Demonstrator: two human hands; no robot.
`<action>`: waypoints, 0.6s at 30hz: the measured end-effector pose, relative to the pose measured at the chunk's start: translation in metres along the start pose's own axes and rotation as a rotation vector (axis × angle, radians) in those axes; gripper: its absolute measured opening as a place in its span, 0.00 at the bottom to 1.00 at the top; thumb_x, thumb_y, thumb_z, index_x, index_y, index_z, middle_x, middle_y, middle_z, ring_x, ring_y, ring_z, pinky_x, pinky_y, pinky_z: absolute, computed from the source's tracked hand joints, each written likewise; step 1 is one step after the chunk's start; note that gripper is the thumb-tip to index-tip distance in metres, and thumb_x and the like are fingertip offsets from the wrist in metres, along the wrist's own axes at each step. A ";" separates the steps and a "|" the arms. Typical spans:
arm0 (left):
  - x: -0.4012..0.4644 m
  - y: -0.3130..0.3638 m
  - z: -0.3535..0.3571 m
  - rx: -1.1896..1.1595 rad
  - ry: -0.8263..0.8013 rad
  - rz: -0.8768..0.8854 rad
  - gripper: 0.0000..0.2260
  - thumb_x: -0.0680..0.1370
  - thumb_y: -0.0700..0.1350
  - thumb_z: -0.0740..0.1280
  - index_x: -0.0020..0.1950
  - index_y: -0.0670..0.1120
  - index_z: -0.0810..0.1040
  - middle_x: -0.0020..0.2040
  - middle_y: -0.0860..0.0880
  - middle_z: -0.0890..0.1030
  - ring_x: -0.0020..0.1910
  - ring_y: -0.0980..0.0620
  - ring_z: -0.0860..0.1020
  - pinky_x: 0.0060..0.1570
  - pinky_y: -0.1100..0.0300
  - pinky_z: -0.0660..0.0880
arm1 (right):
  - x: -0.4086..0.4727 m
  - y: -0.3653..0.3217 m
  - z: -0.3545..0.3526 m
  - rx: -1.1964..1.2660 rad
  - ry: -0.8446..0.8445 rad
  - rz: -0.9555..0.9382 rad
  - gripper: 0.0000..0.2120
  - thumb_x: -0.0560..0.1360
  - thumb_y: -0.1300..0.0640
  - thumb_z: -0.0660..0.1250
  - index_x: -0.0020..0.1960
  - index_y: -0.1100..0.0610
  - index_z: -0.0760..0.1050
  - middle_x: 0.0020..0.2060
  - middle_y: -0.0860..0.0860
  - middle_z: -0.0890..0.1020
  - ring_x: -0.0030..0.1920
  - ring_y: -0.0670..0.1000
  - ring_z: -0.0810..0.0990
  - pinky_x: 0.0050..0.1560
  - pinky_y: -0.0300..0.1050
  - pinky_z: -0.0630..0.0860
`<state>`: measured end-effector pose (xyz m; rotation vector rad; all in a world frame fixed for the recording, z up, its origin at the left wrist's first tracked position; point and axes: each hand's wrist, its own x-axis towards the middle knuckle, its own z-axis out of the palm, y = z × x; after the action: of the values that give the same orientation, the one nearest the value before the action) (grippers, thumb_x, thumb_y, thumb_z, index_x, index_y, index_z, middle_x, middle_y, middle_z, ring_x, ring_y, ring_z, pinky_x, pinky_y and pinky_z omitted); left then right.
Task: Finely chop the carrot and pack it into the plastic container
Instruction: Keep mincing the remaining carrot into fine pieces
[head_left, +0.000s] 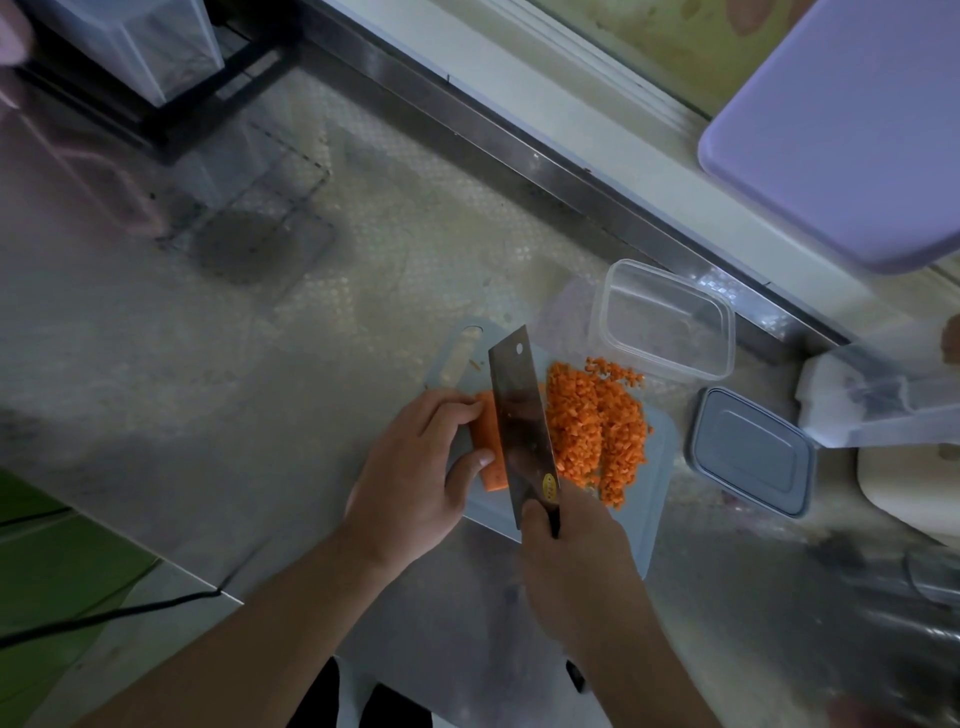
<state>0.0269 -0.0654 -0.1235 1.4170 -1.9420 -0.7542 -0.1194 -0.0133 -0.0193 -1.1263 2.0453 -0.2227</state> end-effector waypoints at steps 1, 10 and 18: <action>0.000 -0.001 0.000 -0.003 -0.003 -0.003 0.17 0.79 0.50 0.72 0.64 0.45 0.79 0.61 0.52 0.78 0.61 0.54 0.77 0.62 0.68 0.69 | 0.002 -0.001 -0.001 -0.002 -0.006 0.004 0.11 0.83 0.54 0.58 0.42 0.52 0.71 0.34 0.50 0.77 0.33 0.50 0.76 0.33 0.45 0.70; 0.001 -0.001 0.000 -0.037 -0.003 -0.012 0.15 0.78 0.47 0.75 0.63 0.44 0.80 0.60 0.52 0.79 0.60 0.56 0.76 0.63 0.77 0.63 | 0.029 -0.019 0.011 0.017 -0.015 -0.076 0.12 0.82 0.55 0.57 0.43 0.51 0.75 0.32 0.48 0.77 0.31 0.47 0.75 0.30 0.44 0.68; 0.001 0.002 0.000 -0.037 -0.026 -0.033 0.16 0.78 0.47 0.75 0.64 0.45 0.79 0.62 0.54 0.77 0.62 0.57 0.76 0.65 0.75 0.65 | 0.030 -0.018 0.014 0.045 -0.001 -0.106 0.11 0.83 0.52 0.58 0.44 0.51 0.72 0.33 0.49 0.77 0.30 0.45 0.73 0.30 0.42 0.68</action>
<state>0.0257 -0.0662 -0.1215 1.4263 -1.9185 -0.8229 -0.1071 -0.0447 -0.0365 -1.2083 1.9716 -0.3193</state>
